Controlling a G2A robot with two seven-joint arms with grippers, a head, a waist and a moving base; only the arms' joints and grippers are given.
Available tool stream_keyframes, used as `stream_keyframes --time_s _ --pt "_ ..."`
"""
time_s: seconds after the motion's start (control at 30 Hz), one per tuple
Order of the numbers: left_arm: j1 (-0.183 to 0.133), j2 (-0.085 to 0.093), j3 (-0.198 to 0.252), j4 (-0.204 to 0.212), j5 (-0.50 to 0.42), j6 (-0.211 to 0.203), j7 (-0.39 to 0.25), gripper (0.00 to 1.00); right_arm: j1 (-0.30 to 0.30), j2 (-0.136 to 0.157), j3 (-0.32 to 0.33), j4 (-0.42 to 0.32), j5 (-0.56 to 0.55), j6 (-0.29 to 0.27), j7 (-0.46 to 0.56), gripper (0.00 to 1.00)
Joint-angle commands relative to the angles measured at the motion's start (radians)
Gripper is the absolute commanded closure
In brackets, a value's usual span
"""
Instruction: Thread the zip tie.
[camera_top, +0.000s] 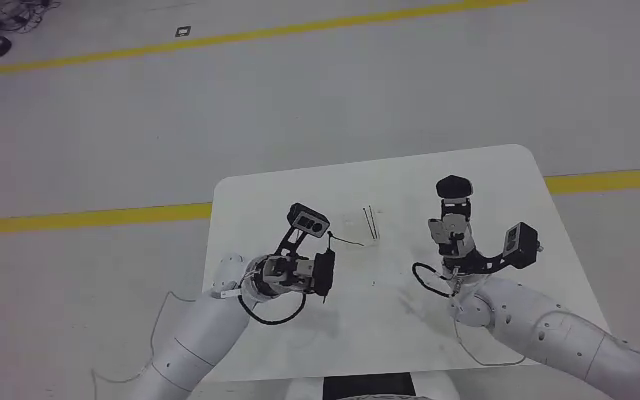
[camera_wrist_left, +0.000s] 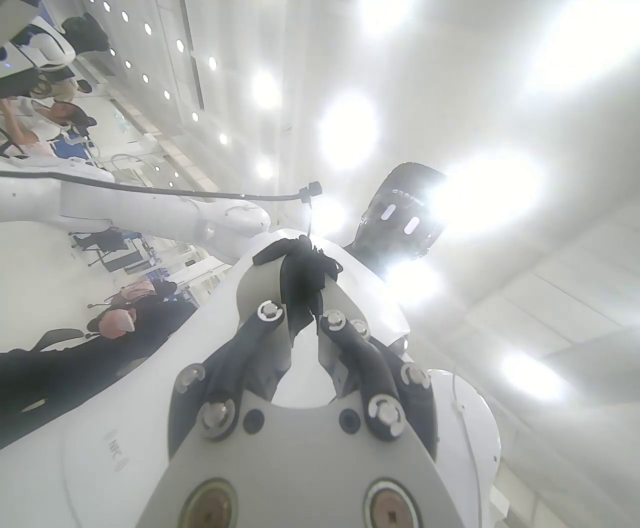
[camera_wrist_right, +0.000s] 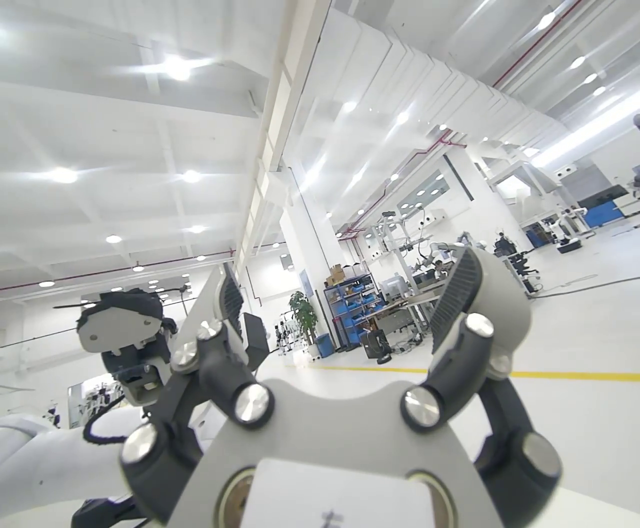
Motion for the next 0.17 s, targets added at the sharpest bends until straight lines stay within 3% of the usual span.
stream_keyframes --time_s 0.0,0.13 --pt "0.000 0.000 0.000 0.000 0.000 0.000 0.000 1.00 0.000 0.000 0.000 0.000 0.000 0.000 0.000 0.00" --pt "0.000 0.000 0.000 0.000 0.000 0.000 0.000 1.00 0.000 0.000 0.000 0.000 0.000 0.000 0.000 0.00"
